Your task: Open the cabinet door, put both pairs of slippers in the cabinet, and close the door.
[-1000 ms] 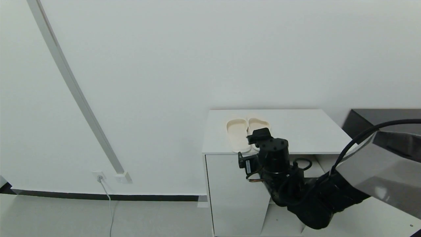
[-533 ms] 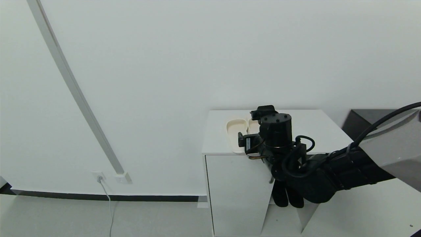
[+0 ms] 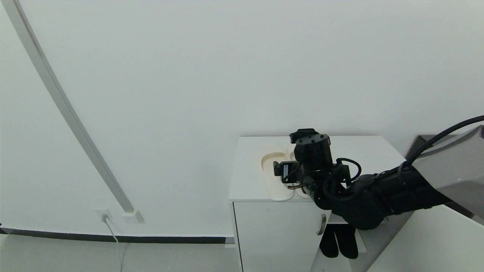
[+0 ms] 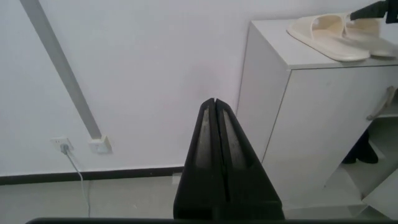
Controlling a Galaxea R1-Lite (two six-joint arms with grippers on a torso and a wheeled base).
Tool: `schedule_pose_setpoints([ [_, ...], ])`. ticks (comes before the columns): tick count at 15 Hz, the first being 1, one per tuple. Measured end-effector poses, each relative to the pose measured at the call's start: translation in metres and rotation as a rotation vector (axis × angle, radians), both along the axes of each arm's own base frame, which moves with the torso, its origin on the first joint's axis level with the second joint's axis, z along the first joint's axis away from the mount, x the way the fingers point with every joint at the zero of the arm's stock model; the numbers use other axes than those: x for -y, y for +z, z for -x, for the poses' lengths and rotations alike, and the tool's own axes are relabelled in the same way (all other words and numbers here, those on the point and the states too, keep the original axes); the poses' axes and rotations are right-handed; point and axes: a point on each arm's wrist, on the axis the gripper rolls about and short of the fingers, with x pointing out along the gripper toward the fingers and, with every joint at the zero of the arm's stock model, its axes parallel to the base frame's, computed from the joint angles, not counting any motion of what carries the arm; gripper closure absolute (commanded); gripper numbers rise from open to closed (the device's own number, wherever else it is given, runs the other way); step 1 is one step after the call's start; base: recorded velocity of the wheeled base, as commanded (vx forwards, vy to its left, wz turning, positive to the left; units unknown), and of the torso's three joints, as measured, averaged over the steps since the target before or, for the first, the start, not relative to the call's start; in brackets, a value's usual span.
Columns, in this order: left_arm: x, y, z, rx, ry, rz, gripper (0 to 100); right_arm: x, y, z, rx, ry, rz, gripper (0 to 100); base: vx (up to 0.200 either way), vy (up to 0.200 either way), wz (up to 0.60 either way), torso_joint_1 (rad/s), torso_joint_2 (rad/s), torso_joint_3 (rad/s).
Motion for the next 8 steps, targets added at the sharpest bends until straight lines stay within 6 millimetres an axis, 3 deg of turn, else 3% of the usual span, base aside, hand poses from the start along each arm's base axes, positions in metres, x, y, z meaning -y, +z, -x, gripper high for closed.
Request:
schedule_pose_setpoints([
  [8, 0.0, 0.0, 0.0, 0.0, 0.0, 0.002, 100, 0.001, -0.028, -0.046, 0.009, -0.045, -0.025, 0, 0.0, 0.0, 0.0, 0.0, 0.0, 0.0],
])
